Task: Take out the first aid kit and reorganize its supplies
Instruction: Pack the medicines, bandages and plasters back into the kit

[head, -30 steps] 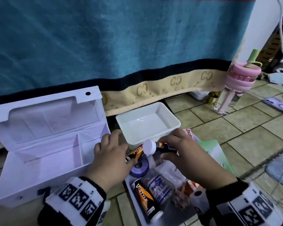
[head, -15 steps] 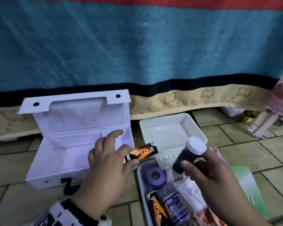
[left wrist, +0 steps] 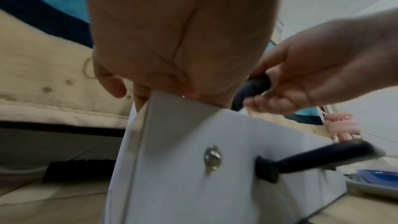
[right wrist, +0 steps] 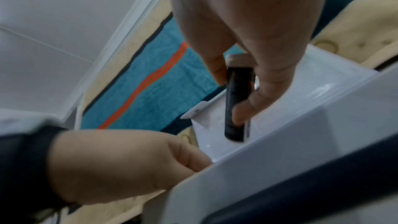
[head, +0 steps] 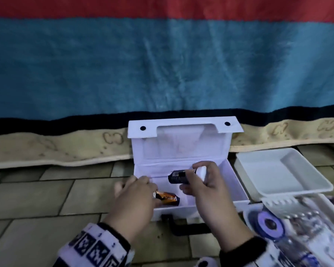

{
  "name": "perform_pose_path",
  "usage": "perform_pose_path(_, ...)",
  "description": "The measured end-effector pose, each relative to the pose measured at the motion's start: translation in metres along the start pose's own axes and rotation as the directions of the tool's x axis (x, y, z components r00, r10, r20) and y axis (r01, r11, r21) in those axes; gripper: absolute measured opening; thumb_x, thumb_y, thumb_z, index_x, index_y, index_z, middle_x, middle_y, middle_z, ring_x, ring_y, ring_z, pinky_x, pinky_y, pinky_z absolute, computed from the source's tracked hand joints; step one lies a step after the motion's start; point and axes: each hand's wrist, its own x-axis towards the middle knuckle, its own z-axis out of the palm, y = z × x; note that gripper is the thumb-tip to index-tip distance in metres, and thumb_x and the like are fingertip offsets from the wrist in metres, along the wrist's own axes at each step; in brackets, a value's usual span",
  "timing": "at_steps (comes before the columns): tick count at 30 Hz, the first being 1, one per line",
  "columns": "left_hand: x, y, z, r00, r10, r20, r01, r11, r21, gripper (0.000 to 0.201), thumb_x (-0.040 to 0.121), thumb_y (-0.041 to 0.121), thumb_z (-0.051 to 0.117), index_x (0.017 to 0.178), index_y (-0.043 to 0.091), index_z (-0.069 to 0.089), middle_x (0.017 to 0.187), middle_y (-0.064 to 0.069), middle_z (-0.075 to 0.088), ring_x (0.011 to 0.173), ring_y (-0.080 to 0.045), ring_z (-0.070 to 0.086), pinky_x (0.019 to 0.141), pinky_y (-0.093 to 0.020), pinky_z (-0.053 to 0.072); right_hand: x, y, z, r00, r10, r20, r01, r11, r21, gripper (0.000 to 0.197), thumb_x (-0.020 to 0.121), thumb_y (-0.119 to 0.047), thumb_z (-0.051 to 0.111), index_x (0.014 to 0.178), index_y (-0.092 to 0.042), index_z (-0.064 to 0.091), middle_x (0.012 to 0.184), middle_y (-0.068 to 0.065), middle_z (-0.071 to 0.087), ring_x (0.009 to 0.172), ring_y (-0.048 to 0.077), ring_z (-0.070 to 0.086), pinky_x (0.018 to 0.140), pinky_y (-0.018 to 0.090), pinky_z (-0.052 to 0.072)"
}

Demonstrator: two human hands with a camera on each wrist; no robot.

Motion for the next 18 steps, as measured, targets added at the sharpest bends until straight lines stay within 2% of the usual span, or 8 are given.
perform_pose_path(2, 0.006, -0.008, -0.001, 0.997, 0.04, 0.067, -0.041, 0.999, 0.019, 0.027, 0.089, 0.042, 0.051, 0.113, 0.031, 0.059, 0.119, 0.013, 0.051, 0.121, -0.013, 0.037, 0.087, -0.037, 0.023, 0.017, 0.007, 0.017, 0.999, 0.041, 0.016, -0.039, 0.989, -0.145, 0.009, 0.087, -0.014, 0.059, 0.089, -0.02, 0.052, 0.072, 0.003, 0.07, 0.07, 0.025, 0.068, 0.078, 0.044, 0.055)
perform_pose_path(3, 0.008, -0.012, -0.003, 0.993, 0.07, 0.099, -0.074, 0.996, 0.04, 0.026, 0.088, 0.038, 0.055, 0.112, 0.029, 0.061, 0.116, 0.012, 0.055, 0.121, -0.013, 0.039, 0.091, -0.038, 0.024, 0.025, 0.011, 0.023, 0.998, 0.061, 0.022, -0.055, 0.979, -0.198, 0.009, 0.085, -0.014, 0.06, 0.088, -0.02, 0.054, 0.07, 0.002, 0.065, 0.072, 0.027, 0.068, 0.079, 0.044, 0.055)
perform_pose_path(6, 0.013, -0.022, -0.009, 0.976, 0.153, 0.155, -0.167, 0.983, 0.079, 0.024, 0.087, 0.025, 0.058, 0.111, 0.024, 0.063, 0.112, 0.005, 0.06, 0.117, -0.017, 0.044, 0.096, -0.035, 0.027, 0.038, 0.022, 0.034, 0.988, 0.145, 0.045, -0.127, 0.949, -0.288, 0.012, 0.081, -0.01, 0.064, 0.088, -0.018, 0.059, 0.066, -0.002, 0.046, 0.069, 0.019, 0.055, 0.07, 0.033, 0.046)
perform_pose_path(8, 0.013, -0.028, -0.011, 0.967, 0.216, 0.136, -0.22, 0.975, 0.018, 0.024, 0.086, 0.023, 0.058, 0.109, 0.024, 0.062, 0.111, 0.003, 0.061, 0.115, -0.017, 0.046, 0.094, -0.032, 0.031, 0.04, 0.028, 0.035, 0.97, 0.21, 0.121, -0.157, 0.925, -0.345, 0.014, 0.077, -0.011, 0.067, 0.09, -0.015, 0.063, 0.07, 0.0, 0.048, 0.067, 0.013, 0.049, 0.066, 0.028, 0.04)
perform_pose_path(11, 0.009, -0.036, -0.013, 0.965, 0.248, 0.089, -0.231, 0.959, -0.165, 0.018, 0.086, 0.028, 0.059, 0.103, 0.025, 0.063, 0.106, 0.006, 0.061, 0.11, -0.014, 0.048, 0.093, -0.029, 0.037, 0.038, 0.029, 0.033, 0.938, 0.256, 0.235, -0.129, 0.884, -0.449, 0.013, 0.074, -0.013, 0.067, 0.085, -0.019, 0.066, 0.073, -0.001, 0.058, 0.064, 0.008, 0.05, 0.064, 0.02, 0.041)
perform_pose_path(14, -0.003, -0.036, -0.013, 0.968, 0.251, 0.016, -0.238, 0.937, -0.255, 0.02, 0.088, 0.038, 0.057, 0.103, 0.026, 0.059, 0.105, 0.007, 0.055, 0.108, -0.011, 0.046, 0.091, -0.025, 0.038, 0.039, 0.029, 0.03, 0.917, 0.254, 0.306, -0.037, 0.821, -0.57, 0.014, 0.076, -0.013, 0.065, 0.082, -0.025, 0.066, 0.062, -0.007, 0.052, 0.054, 0.005, 0.049, 0.055, 0.016, 0.039)
perform_pose_path(16, -0.011, -0.036, -0.012, 0.967, 0.253, -0.03, -0.25, 0.918, -0.309, 0.023, 0.087, 0.042, 0.056, 0.104, 0.026, 0.057, 0.107, 0.009, 0.052, 0.108, -0.009, 0.043, 0.091, -0.022, 0.036, 0.04, 0.03, 0.03, 0.907, 0.235, 0.349, 0.015, 0.811, -0.584, 0.014, 0.074, -0.014, 0.066, 0.08, -0.027, 0.067, 0.065, -0.006, 0.057, 0.056, 0.008, 0.053, 0.058, 0.019, 0.043)
perform_pose_path(18, -0.016, -0.037, -0.013, 0.962, 0.27, -0.049, -0.27, 0.9, -0.342, 0.03, 0.085, 0.044, 0.058, 0.109, 0.026, 0.055, 0.11, 0.011, 0.05, 0.109, -0.006, 0.041, 0.092, -0.019, 0.033, 0.042, 0.032, 0.031, 0.899, 0.217, 0.381, 0.065, 0.793, -0.605, 0.019, 0.075, -0.012, 0.063, 0.075, -0.03, 0.066, 0.064, -0.011, 0.061, 0.058, 0.0, 0.055, 0.058, 0.013, 0.041)
